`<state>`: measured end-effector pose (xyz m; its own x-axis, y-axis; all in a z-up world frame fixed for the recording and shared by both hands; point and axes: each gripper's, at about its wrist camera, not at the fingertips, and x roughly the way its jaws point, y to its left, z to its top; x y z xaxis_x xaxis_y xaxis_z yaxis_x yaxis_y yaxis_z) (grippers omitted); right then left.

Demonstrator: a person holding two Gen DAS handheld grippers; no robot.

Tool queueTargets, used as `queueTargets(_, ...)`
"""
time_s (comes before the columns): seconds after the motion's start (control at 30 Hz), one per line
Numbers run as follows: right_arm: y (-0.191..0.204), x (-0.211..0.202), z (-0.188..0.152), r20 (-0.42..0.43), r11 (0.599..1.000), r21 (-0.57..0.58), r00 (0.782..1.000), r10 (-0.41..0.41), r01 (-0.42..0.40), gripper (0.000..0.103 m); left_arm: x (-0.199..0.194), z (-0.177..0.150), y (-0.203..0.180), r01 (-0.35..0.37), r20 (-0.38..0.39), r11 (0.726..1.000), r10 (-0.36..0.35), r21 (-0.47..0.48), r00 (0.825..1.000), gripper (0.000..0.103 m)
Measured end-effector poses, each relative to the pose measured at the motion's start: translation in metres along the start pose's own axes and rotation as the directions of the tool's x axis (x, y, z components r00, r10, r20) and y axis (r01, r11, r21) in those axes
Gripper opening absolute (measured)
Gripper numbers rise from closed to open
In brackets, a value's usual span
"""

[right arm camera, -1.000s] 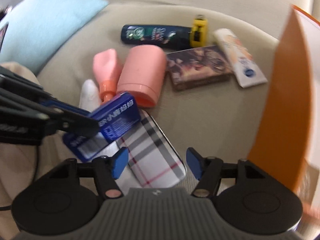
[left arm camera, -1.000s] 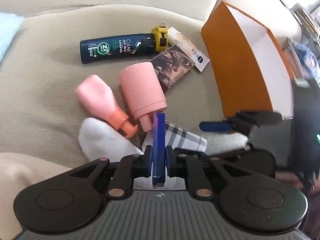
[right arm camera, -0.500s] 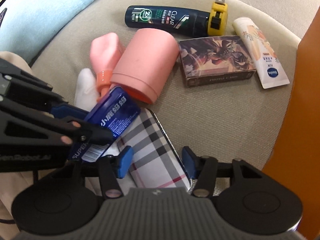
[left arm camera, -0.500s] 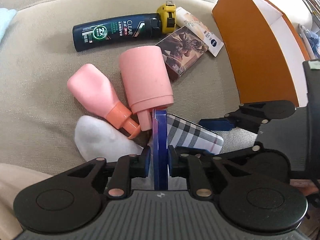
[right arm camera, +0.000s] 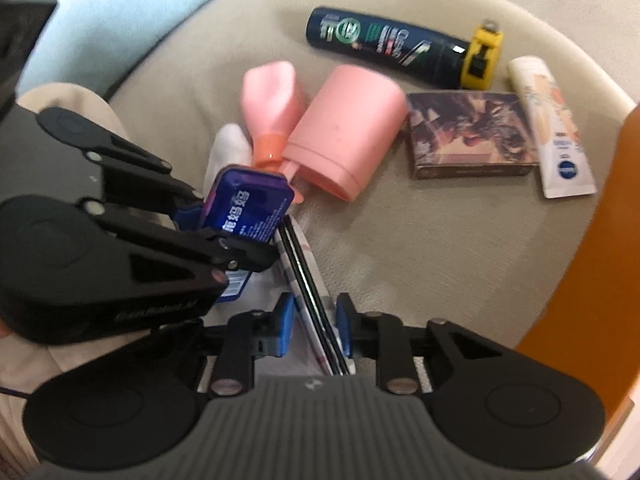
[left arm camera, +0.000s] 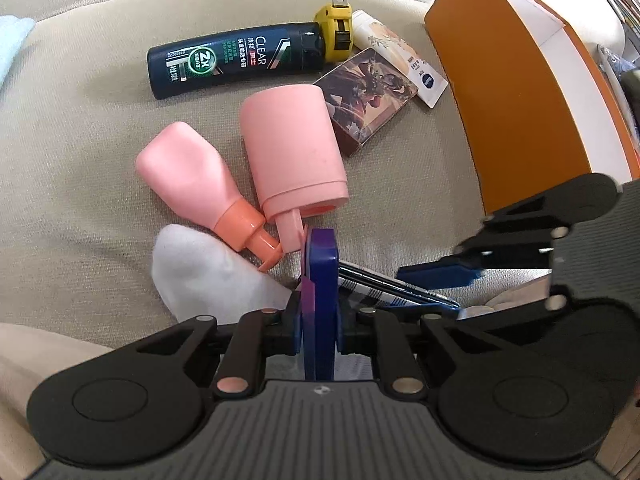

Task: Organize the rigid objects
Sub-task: 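Grasp the blue tin with the left tool while the right tool grasps the plaid case, then carry the blue tin and plaid case into the shoebox with both tools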

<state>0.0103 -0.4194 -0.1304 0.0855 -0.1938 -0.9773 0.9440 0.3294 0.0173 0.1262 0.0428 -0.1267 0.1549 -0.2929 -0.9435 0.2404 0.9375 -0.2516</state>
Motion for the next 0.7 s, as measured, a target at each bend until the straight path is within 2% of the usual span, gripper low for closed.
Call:
queueTargets(0.2, -0.001, 0.012, 0.004, 0.005, 1.000, 0.004, 1.000, 0.001, -0.001, 0.026, -0.002, 0.000, 0.002, 0.008, 0.003, 1.000, -0.008, -0.009, 1.000, 0.015)
queueTargets(0.37, -0.005, -0.013, -0.013, 0.058, 0.996, 0.075, 0.997, -0.045, 0.040, 0.019, -0.009, -0.002, 0.001, 0.038, 0.037, 0.999, -0.038, -0.010, 0.999, 0.015)
queueTargets(0.43, -0.012, -0.028, -0.022, 0.097, 0.990, 0.137, 0.994, -0.058, 0.045, 0.019, -0.016, -0.003, -0.001, 0.068, 0.062, 0.998, -0.068, -0.010, 0.996, 0.015)
queueTargets(0.53, -0.021, -0.051, -0.037, 0.175, 0.973, 0.230, 0.983, -0.049, 0.007, 0.019, -0.031, -0.004, -0.008, 0.085, 0.106, 0.996, -0.084, 0.002, 0.991, 0.015)
queueTargets(0.7, -0.031, -0.101, -0.065, 0.309, 0.946, 0.321, 0.949, -0.060, -0.045, 0.019, -0.070, 0.002, -0.027, 0.154, 0.177, 0.988, -0.155, 0.019, 0.972, 0.015)
